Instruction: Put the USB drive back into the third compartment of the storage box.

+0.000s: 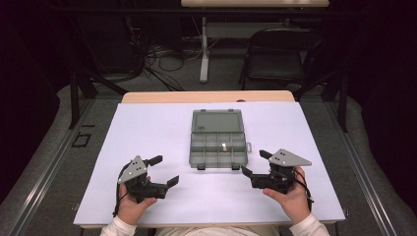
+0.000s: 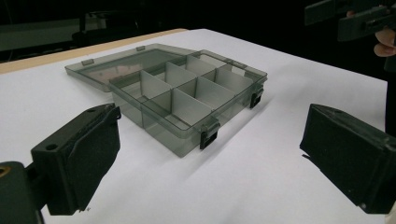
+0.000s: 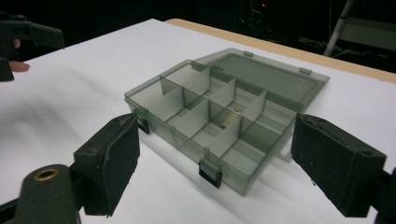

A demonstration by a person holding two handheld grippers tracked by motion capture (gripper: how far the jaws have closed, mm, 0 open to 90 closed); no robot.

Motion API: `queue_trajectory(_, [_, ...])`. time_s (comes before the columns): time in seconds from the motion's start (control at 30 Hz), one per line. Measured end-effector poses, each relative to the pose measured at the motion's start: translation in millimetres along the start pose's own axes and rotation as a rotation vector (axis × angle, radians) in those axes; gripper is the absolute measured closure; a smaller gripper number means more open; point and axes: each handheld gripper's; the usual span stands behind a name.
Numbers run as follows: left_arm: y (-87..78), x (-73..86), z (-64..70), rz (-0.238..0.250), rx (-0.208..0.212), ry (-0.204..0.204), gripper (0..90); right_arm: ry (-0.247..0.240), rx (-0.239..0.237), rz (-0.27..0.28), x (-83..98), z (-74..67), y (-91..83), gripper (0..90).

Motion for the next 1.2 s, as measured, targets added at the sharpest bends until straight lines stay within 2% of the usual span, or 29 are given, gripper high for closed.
queue_trajectory(0.17, [-1.1, -0.1, -0.6, 0.002, -0.003, -0.003, 4.4, 0.035, 0.034, 0.009, 14.5, 5.1, -11.0, 15.6])
queue_trajectory(0.4, [-1.2, -0.2, -0.8, 0.006, -0.001, -0.004, 4.4, 0.083, 0.074, 0.010, 30.8, 15.7, -17.9, 15.6])
queue_trajectory(0.53, [-0.9, 0.1, -1.7, 0.006, 0.003, -0.004, 4.4, 0.063, 0.109, -0.003, 37.5, 22.0, -17.0, 15.6])
queue_trajectory(0.63, [-1.2, 0.0, -1.8, 0.008, 0.002, -0.003, 4.4, 0.088, 0.127, -0.002, 41.1, 25.8, -16.7, 15.6])
queue_trajectory(0.8, [-2.0, -0.2, -1.9, 0.004, -0.003, -0.004, 4.4, 0.109, 0.137, -0.003, 46.6, 29.3, -15.3, 15.7])
queue_trajectory(1.03, [-1.7, 0.1, -2.2, 0.004, -0.002, -0.002, 4.4, 0.078, 0.163, -0.017, 51.0, 34.3, -13.2, 15.7])
queue_trajectory(1.2, [-2.1, 0.4, -3.2, 0.005, 0.001, -0.005, 4.4, 0.092, 0.171, -0.021, 53.2, 37.1, -12.4, 15.7])
Point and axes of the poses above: each handheld gripper's, and its own axes: y roughly forward along the jaws, x roughly out of its underside, z roughly to its right, and after that the axes turned 10 degrees about z, right-handed
